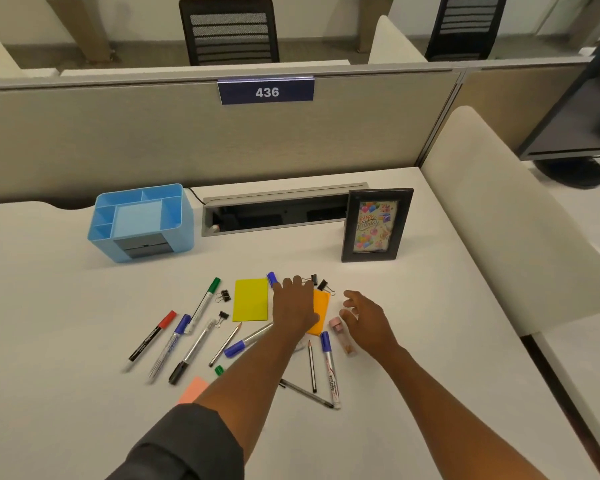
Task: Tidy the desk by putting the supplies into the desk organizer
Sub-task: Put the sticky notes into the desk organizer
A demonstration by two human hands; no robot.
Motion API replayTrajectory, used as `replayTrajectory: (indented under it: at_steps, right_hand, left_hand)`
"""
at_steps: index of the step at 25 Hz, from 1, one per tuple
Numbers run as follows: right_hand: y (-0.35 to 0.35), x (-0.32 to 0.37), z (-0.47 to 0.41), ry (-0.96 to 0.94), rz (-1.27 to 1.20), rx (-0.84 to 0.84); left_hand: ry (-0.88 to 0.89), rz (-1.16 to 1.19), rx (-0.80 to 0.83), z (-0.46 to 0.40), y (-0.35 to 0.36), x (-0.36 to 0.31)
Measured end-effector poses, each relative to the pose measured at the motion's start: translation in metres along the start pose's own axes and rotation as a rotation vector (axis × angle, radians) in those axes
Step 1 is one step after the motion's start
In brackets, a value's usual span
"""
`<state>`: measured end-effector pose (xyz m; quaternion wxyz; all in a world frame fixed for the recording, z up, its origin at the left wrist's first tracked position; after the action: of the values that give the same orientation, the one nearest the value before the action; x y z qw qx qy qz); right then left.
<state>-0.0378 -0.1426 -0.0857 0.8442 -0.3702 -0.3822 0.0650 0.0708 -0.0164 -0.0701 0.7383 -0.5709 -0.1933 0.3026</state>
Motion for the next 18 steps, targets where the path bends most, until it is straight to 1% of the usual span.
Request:
replayTrajectory:
  at_steps: [5,10,15,18]
  right_hand:
    - [-0.004,0.003,-0.004,-0.014,0.017,0.008]
    - [-0.004,0.001,-0.007,-0.015,0.046,0.034]
    - [-0.006,0.002,-0.008,-0.017,0.064,0.045]
    - [-0.007,0.004,-0.008,-0.015,0.070,0.054]
  left_hand:
    - [-0.022,0.000,0.016,-0.009,0.003,0.003]
    - [0.003,0.049,-0.088,-0.013,-0.005,0.010]
    - [-0.087,0.348,-0.127,-0.013,0.004,0.028]
    - [-0.154,0.475,-0.120,-0.012,0.004,0.038]
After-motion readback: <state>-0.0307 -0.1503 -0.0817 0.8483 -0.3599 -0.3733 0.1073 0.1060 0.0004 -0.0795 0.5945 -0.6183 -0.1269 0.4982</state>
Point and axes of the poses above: each hand's wrist, its own z-axis away from the middle knuckle, its own y-axis out of the palm, x = y × z, the point moved 7 cm from there along -z, towards the middle knuckle, and after that the axes turned 13 degrees about y, right-handed, at the moved point
